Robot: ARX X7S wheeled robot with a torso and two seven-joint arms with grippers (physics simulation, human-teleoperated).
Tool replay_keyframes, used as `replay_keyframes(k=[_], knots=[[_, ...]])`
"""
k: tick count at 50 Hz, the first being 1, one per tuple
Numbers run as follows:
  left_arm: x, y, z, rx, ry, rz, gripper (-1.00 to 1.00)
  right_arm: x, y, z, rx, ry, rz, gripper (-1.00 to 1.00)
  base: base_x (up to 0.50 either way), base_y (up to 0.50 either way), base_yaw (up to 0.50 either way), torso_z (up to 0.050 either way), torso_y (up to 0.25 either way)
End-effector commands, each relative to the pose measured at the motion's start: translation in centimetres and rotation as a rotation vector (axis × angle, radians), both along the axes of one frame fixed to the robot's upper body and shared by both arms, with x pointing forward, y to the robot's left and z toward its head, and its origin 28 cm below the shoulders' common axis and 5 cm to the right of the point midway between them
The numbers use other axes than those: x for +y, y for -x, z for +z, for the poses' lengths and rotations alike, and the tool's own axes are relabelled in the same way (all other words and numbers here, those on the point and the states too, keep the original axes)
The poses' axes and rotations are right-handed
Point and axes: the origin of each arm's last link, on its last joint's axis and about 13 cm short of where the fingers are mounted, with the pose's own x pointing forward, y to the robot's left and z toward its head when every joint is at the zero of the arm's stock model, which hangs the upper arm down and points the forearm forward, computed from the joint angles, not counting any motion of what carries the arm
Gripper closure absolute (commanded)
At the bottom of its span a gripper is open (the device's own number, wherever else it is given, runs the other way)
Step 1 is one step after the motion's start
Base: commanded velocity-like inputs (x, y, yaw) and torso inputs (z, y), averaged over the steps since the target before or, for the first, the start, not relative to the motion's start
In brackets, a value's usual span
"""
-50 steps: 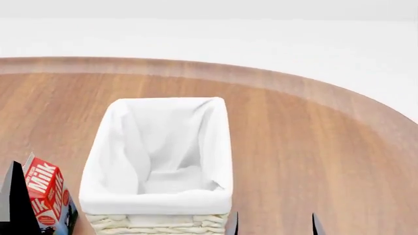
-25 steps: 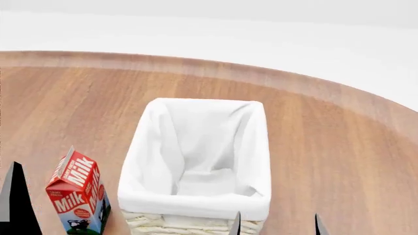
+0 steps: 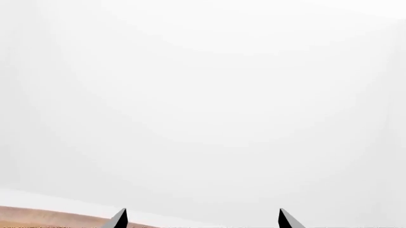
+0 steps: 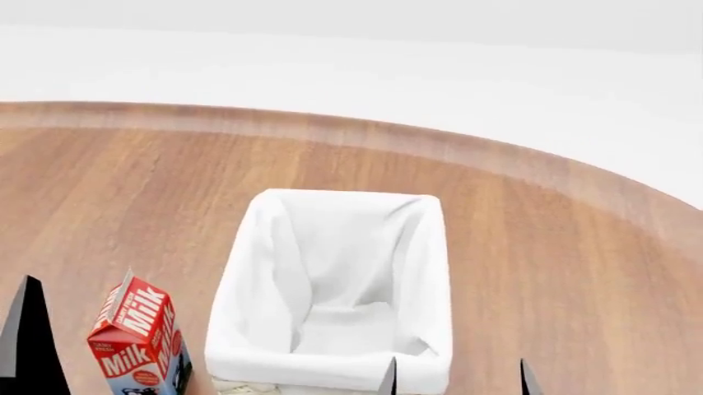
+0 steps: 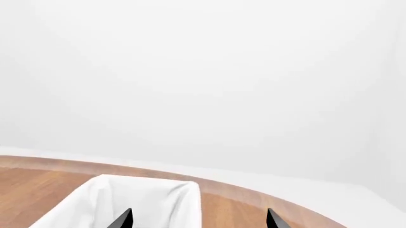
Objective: Pick up the tomato sauce, and put it in the basket.
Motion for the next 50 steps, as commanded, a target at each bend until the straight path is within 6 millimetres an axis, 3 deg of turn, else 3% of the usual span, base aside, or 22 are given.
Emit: replay_keyframes(k=[1,16,50], knots=[[0.06,0.04,-0.05,0.006,-0.002,-0.006,-1.00,-0.03,0.05,0.10,0.004,0.000,0.000,-1.00,0.00,0.00,0.00,0.049,0.000],[0.04,-0.08,0.00,0.006,-0.005,0.012,-1.00,-0.08,0.00,0.11,0.009,0.010,0.003,-1.00,0.00,0.00,0.00,0.049,-0.018],[-0.09,0.18,-0.03,0.010,-0.037,-0.003,-1.00,-0.11,0.11,0.17,-0.001,-0.003,-0.003,-1.00,0.00,0.00,0.00,0.042,-0.183]])
